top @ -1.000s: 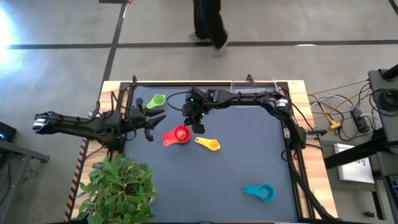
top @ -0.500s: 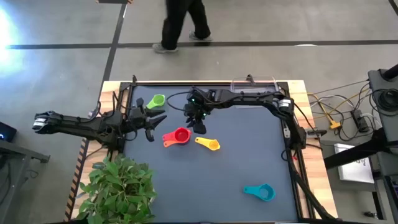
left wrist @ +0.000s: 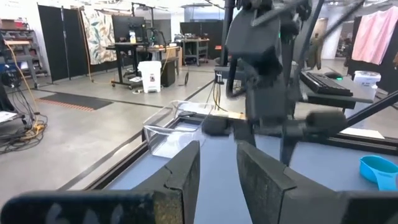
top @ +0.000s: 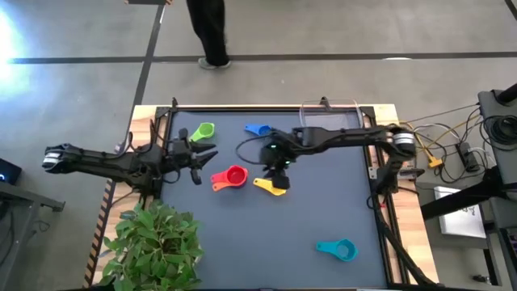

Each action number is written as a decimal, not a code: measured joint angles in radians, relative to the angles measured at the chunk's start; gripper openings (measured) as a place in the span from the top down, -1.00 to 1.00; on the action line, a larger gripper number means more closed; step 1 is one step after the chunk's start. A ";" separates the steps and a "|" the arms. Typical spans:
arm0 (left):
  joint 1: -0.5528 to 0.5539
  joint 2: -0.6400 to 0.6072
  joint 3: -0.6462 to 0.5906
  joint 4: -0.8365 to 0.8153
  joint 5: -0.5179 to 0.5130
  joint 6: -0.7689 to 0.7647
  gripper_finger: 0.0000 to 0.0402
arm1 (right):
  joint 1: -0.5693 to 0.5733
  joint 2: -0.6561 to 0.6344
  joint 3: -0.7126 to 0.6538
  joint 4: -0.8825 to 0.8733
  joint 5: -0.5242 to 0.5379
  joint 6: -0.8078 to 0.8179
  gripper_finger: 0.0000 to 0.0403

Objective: Nest measuring cups in basket
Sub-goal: Stack the light blue measuring cup on top of the red measuring cup

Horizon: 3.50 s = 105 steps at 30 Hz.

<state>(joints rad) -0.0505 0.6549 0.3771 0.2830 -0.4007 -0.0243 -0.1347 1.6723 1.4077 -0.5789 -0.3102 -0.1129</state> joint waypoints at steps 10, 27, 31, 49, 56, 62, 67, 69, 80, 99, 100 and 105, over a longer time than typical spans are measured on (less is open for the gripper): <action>0.000 0.078 0.000 0.046 0.000 -0.032 0.56 | 0.157 -0.436 -0.390 0.024 0.210 0.216 0.41; 0.000 0.197 0.000 0.154 0.000 -0.109 0.56 | 0.619 -0.632 -0.614 -0.209 0.289 0.870 0.41; 0.000 0.205 0.000 0.171 0.000 -0.116 0.56 | 0.691 -0.607 -0.614 -0.227 0.291 0.999 0.41; 0.000 0.209 0.000 0.179 0.000 -0.105 0.56 | 0.857 -0.465 -0.617 -0.245 0.133 1.268 0.46; 0.000 0.210 0.000 0.180 0.000 -0.106 0.56 | 0.875 -0.443 -0.617 -0.197 0.108 1.194 0.46; 0.000 0.214 0.000 0.237 -0.006 -0.038 0.56 | 0.900 -0.432 -0.617 -0.112 0.126 1.258 0.46; 0.003 0.214 0.000 0.257 -0.009 -0.011 0.56 | 0.928 -0.425 -0.625 -0.112 0.127 1.317 0.46; 0.003 0.214 0.000 0.257 -0.009 -0.011 0.56 | 0.931 -0.425 -0.635 -0.114 0.127 1.341 0.46; 0.007 0.214 0.000 0.258 -0.012 -0.006 0.56 | 0.929 -0.425 -0.736 0.014 0.128 1.412 0.47; 0.008 0.205 0.000 0.243 -0.092 0.063 0.56 | 0.676 -0.569 -0.611 -0.170 0.419 0.903 0.95; 0.008 0.200 0.000 0.243 -0.104 0.064 0.56 | 0.626 -0.577 -0.598 -0.158 0.444 0.818 0.96; 0.009 0.179 0.000 0.196 -0.107 0.045 0.56 | 0.324 -0.572 -0.532 -0.024 0.419 0.416 0.96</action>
<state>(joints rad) -0.0418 0.8343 0.3774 0.4789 -0.5076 0.0203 0.1897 1.1004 0.8753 -0.6027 0.1089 0.3028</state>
